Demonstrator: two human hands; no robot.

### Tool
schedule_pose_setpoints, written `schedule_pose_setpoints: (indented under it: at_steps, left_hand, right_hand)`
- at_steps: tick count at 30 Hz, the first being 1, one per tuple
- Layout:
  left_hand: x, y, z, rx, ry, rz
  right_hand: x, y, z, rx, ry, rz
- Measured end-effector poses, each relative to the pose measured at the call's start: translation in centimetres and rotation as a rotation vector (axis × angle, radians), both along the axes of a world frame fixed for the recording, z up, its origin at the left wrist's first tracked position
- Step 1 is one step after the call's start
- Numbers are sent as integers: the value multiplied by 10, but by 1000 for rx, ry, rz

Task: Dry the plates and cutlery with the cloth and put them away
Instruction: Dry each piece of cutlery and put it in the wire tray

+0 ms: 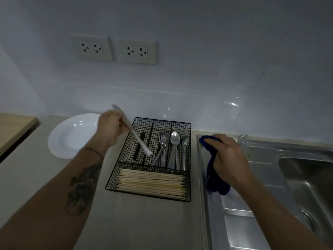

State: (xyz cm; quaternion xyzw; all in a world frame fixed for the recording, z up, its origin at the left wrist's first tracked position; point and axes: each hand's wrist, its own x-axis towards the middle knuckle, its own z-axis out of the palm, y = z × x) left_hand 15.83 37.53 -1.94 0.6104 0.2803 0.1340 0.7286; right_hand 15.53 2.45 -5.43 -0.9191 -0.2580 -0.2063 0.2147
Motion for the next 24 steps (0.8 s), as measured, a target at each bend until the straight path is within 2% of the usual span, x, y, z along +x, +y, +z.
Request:
schedule_pose_setpoints:
  at_steps: [4, 8, 12, 16, 18, 20, 22, 24]
  left_hand:
    - [40, 10, -11, 329, 112, -3]
    - [66, 7, -55, 526, 238, -108]
    - [68, -15, -77, 841, 358, -237]
    - [57, -29, -79, 1002, 447, -348]
    - [48, -41, -70, 1066, 437, -313]
    - [36, -65, -55, 1085, 322, -282]
    - [21, -97, -42, 1038, 161, -410]
    - [4, -136, -35, 968, 87, -644]
  right_hand:
    - [5, -5, -11, -35, 65, -16]
    - [4, -8, -19, -54, 118, -30]
    - [-1, -17, -26, 5, 179, -52]
    - [-10, -28, -28, 67, 220, -75]
    - [-16, -34, -29, 97, 230, -94]
    - [-22, -40, -27, 151, 242, -99]
    - [-29, -45, -24, 193, 237, -101]
    - [-36, -50, -17, 223, 227, -117]
